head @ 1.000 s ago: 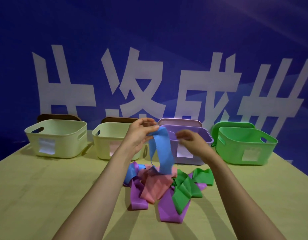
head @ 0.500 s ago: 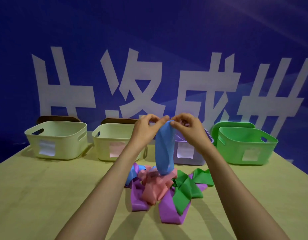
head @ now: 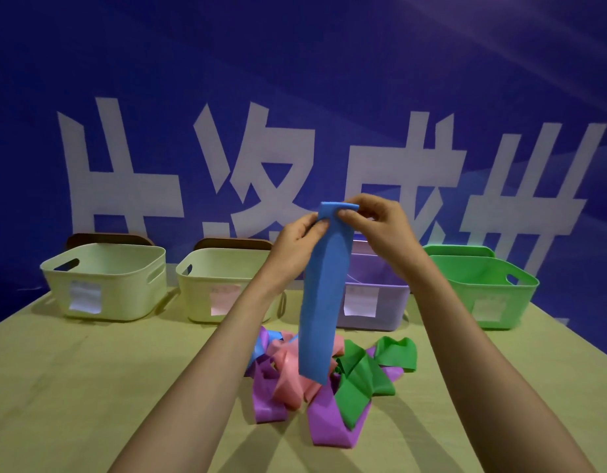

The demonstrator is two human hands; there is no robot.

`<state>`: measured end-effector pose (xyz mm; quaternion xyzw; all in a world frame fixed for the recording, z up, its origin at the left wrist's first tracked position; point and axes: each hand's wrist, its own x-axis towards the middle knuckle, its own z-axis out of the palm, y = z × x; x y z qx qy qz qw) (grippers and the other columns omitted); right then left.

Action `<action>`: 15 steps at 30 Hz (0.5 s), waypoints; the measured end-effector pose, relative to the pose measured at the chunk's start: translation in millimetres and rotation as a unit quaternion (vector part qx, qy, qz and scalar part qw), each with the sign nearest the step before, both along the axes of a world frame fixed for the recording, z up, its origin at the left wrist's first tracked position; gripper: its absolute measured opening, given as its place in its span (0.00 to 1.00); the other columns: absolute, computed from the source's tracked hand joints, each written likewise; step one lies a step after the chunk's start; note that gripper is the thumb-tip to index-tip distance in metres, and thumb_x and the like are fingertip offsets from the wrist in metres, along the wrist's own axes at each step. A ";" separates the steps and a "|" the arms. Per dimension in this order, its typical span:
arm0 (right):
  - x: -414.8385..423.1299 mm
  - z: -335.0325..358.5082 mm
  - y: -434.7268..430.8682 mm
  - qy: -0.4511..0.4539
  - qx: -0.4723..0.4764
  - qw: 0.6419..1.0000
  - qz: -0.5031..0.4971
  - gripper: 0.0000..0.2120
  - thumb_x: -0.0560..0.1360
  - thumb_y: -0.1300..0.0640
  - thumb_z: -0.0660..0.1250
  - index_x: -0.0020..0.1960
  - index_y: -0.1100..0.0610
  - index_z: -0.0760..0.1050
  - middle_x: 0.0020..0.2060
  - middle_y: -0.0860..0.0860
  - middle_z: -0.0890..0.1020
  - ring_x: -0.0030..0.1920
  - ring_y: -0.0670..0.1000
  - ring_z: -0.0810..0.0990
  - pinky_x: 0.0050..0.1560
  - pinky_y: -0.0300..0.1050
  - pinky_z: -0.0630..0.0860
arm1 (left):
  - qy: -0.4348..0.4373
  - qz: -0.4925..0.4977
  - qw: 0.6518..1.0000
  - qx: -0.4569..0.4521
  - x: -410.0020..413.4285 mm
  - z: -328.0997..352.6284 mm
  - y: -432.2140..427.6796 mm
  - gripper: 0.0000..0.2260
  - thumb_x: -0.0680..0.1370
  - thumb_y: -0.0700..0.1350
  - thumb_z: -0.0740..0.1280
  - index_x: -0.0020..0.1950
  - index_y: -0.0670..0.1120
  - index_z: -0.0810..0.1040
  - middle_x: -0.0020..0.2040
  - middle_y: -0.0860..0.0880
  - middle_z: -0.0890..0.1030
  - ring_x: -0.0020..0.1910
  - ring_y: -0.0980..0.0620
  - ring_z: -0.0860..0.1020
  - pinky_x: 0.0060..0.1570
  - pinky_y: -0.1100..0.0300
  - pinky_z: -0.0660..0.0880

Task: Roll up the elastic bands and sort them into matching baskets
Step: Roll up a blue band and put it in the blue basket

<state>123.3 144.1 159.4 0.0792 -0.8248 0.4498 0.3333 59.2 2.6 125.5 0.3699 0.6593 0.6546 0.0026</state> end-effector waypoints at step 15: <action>2.3 -8.3 3.3 0.020 -0.111 0.993 0.030 0.02 0.77 0.54 0.66 0.49 0.49 0.77 0.44 0.47 0.81 0.47 0.44 0.78 0.47 0.41 0.77 | 0.023 -0.021 0.986 -0.162 -12.8 -47.7 -0.7 0.19 0.70 0.32 0.70 0.55 0.51 0.76 0.53 0.47 0.83 0.52 0.47 0.81 0.55 0.50 0.78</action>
